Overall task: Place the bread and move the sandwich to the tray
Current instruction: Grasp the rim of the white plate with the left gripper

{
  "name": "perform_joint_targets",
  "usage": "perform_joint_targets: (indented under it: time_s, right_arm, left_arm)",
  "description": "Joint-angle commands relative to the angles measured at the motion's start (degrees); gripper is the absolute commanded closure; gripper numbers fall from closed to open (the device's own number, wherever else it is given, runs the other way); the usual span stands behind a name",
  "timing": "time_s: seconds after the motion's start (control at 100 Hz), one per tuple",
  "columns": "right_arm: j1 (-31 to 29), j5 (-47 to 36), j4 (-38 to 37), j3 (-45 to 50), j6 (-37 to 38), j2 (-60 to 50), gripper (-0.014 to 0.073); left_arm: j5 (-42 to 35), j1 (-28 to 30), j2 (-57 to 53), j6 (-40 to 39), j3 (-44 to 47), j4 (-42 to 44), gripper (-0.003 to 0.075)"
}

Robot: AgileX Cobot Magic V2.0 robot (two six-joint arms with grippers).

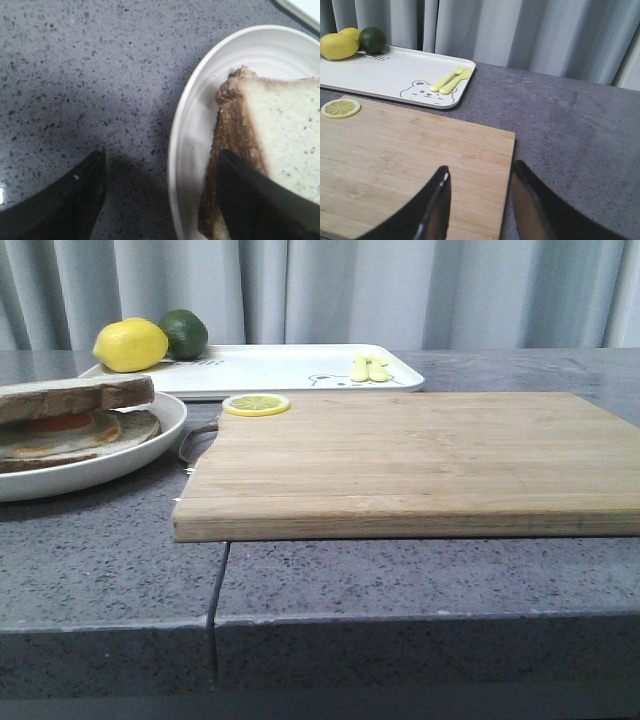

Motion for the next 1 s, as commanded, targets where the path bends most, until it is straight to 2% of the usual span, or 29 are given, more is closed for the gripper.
perform_joint_targets:
  time_s: [0.0,0.18,0.33,0.57,0.73,0.99]
  right_arm:
    - [-0.3,-4.3,-0.6,-1.4,0.2,0.3,0.0279]
    - [-0.3,-4.3,-0.6,-1.4,0.2,0.3,0.0279]
    - [-0.3,-4.3,-0.6,-1.4,0.2,0.3,0.0279]
    - [-0.3,-4.3,-0.6,-1.4,0.2,0.3,0.0279]
    - [-0.3,-4.3,-0.6,-1.4,0.2,0.3,0.0279]
    - [-0.3,-4.3,-0.6,-1.4,0.2,0.3,0.0279]
  left_arm:
    - [-2.5,-0.5,-0.1,-0.2,-1.9,-1.4,0.0316]
    - [-2.6,-0.5,1.8,-0.2,-1.9,-2.1,0.0361]
    - [-2.6,-0.5,2.5,-0.2,-1.9,-3.4,0.0427]
    - [-2.1,-0.5,2.5,-0.2,-1.9,-4.5,0.0589]
    - [-2.2,-0.5,2.5,-0.2,-1.9,-6.9,0.0739]
    - [-2.7,-0.5,2.4,-0.2,-2.5,-11.2,0.0739]
